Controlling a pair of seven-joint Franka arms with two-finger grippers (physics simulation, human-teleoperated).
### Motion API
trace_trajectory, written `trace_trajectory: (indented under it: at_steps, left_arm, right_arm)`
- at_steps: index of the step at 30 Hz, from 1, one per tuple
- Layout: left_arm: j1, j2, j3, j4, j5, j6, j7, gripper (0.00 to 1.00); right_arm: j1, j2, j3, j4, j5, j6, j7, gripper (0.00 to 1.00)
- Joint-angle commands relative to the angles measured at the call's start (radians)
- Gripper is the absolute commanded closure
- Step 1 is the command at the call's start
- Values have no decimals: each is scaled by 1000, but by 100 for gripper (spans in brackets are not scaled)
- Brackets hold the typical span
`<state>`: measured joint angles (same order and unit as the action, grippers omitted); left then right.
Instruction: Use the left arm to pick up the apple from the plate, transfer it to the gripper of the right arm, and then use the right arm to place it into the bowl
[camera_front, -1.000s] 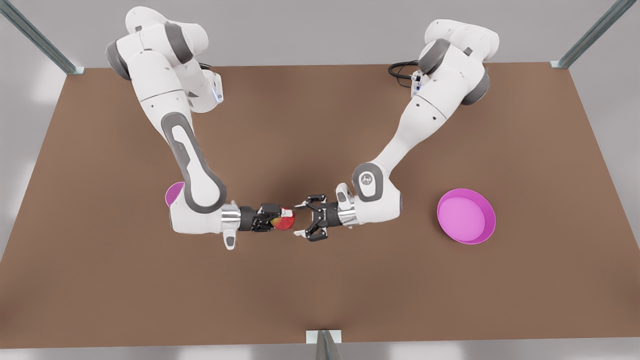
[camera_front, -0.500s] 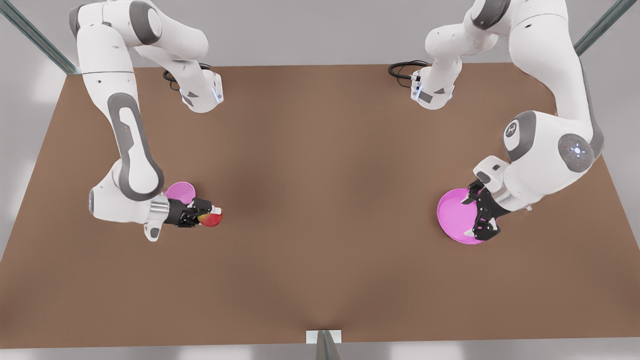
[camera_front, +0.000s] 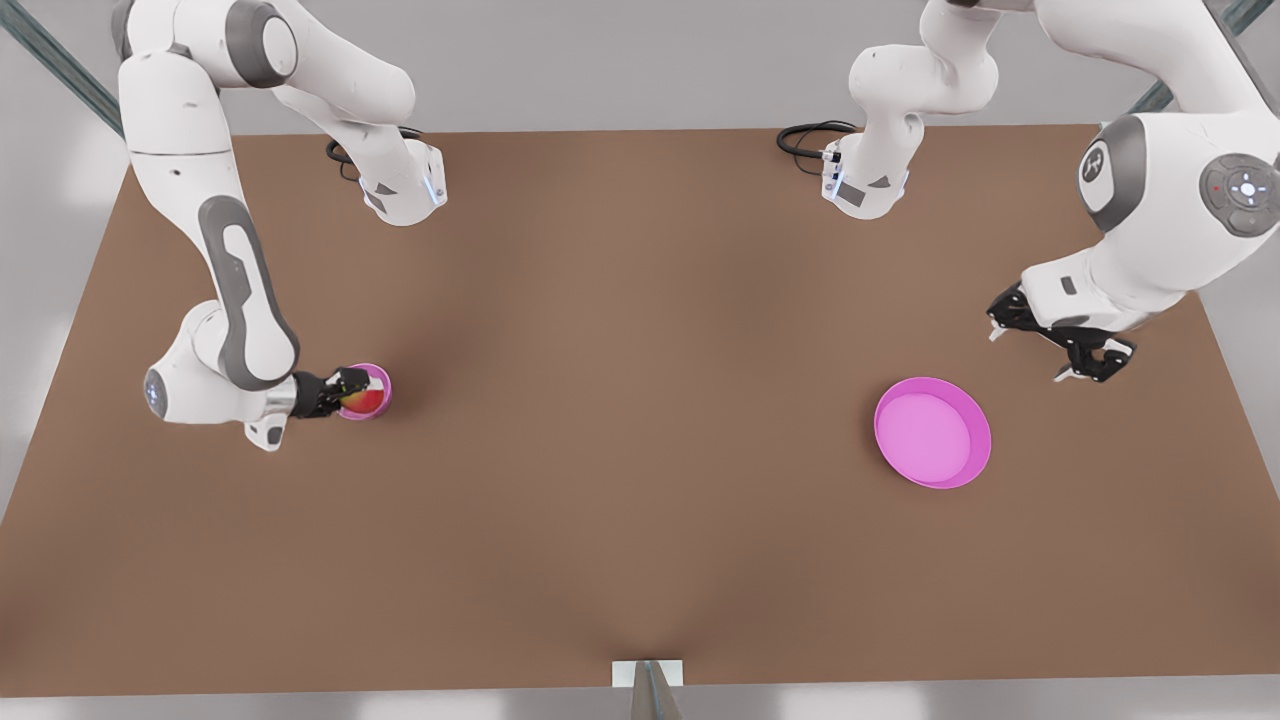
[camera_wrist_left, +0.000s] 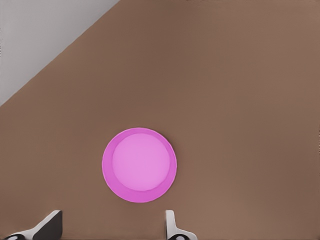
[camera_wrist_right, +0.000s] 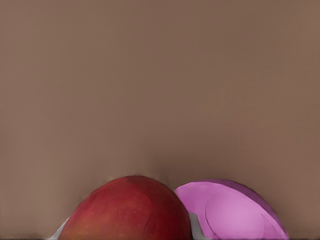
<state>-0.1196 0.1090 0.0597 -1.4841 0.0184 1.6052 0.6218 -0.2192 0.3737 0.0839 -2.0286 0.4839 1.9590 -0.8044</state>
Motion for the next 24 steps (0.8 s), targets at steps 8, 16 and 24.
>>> trace_trajectory:
  at_steps: [8, 16, 24]
  left_arm:
    - [-3, 0, 2, 1, -2, -10, -648, 0]
    - [0, 0, 2, 1, 0, -10, -648, 0]
    - [0, 0, 2, 1, -2, -10, -648, 0]
  right_arm:
    - [-12, -15, 1, -19, -146, 52, -153, 36]
    - [-32, -9, 1, -30, -169, 69, -156, 1]
    - [-5, -39, 63, 290, -320, 3, 6, 0]
